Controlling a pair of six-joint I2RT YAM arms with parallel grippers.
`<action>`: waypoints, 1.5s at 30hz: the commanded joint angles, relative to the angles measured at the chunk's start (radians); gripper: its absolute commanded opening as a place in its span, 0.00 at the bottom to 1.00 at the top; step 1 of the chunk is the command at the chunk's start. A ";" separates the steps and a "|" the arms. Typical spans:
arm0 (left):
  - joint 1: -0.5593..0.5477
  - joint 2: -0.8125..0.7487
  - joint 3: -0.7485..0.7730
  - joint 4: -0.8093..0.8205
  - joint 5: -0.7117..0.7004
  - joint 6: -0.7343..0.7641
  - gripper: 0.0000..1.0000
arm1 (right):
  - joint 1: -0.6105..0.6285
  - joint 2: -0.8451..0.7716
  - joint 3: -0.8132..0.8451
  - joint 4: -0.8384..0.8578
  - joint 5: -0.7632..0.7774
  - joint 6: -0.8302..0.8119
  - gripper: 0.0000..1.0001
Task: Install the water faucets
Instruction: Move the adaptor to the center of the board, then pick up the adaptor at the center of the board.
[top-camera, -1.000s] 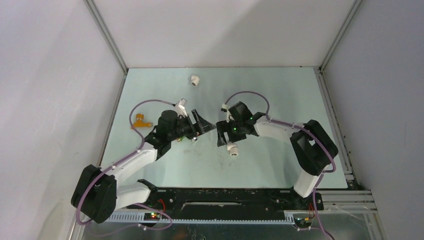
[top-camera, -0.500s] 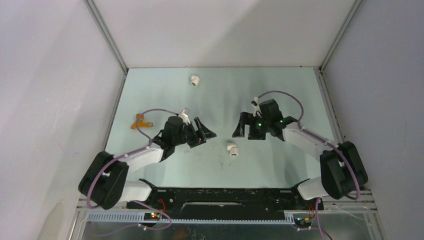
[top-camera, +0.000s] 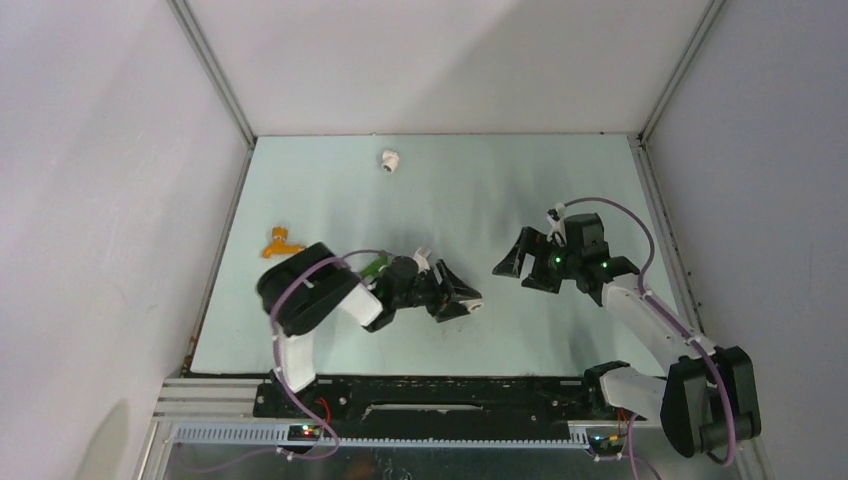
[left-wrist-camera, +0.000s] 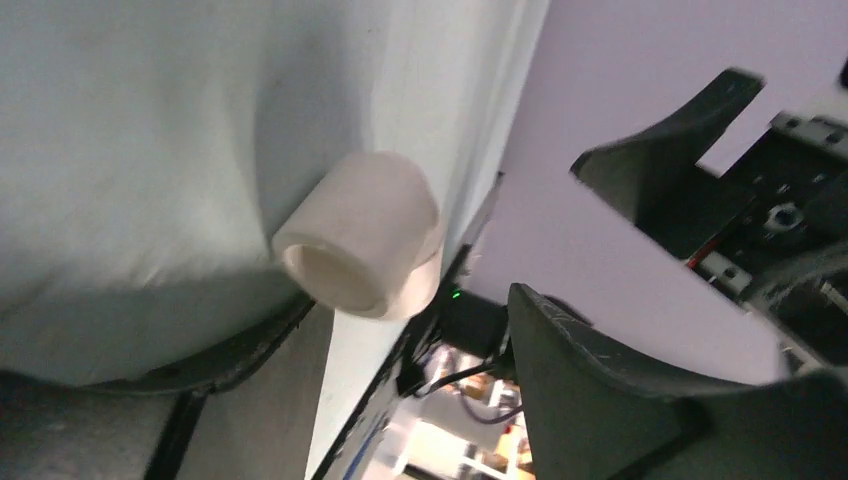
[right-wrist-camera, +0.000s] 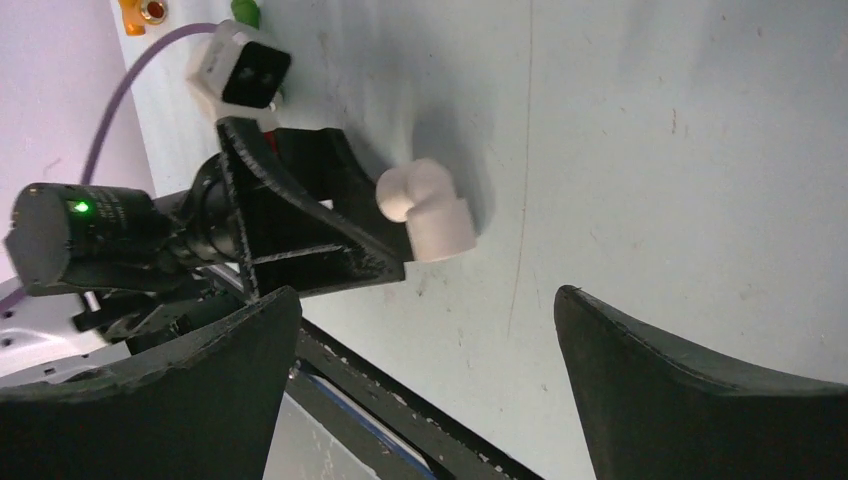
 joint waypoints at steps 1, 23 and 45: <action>-0.052 0.183 0.054 0.455 -0.030 -0.276 0.67 | -0.018 -0.061 -0.029 -0.034 -0.019 0.009 1.00; -0.025 -0.187 0.244 -0.766 -0.238 0.455 0.80 | -0.036 0.047 -0.109 0.122 -0.067 0.117 0.94; 0.098 0.281 0.773 -0.746 0.204 0.706 0.66 | -0.158 0.308 -0.107 0.425 -0.167 0.234 0.53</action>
